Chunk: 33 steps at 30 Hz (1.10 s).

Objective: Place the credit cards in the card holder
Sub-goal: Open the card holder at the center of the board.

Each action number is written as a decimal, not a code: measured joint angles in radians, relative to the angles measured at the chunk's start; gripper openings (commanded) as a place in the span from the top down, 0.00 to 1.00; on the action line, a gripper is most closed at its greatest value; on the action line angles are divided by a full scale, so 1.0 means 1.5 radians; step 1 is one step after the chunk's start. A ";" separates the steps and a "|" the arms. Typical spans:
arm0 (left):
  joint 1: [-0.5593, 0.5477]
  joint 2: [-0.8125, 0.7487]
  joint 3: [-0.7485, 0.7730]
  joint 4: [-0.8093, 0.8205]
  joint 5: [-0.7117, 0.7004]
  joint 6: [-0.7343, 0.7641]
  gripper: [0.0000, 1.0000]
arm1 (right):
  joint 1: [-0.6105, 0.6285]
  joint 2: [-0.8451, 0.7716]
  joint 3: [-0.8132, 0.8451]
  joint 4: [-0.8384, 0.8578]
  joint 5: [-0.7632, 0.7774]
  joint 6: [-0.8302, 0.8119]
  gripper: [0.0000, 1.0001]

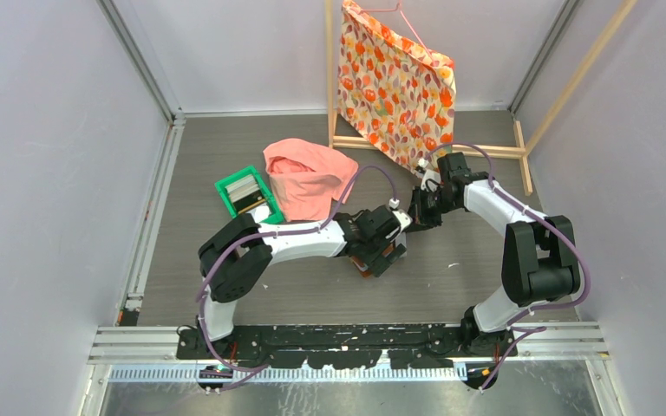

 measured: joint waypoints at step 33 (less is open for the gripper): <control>0.067 -0.042 -0.061 0.087 0.050 -0.063 0.66 | 0.000 -0.001 0.007 0.000 -0.005 -0.003 0.99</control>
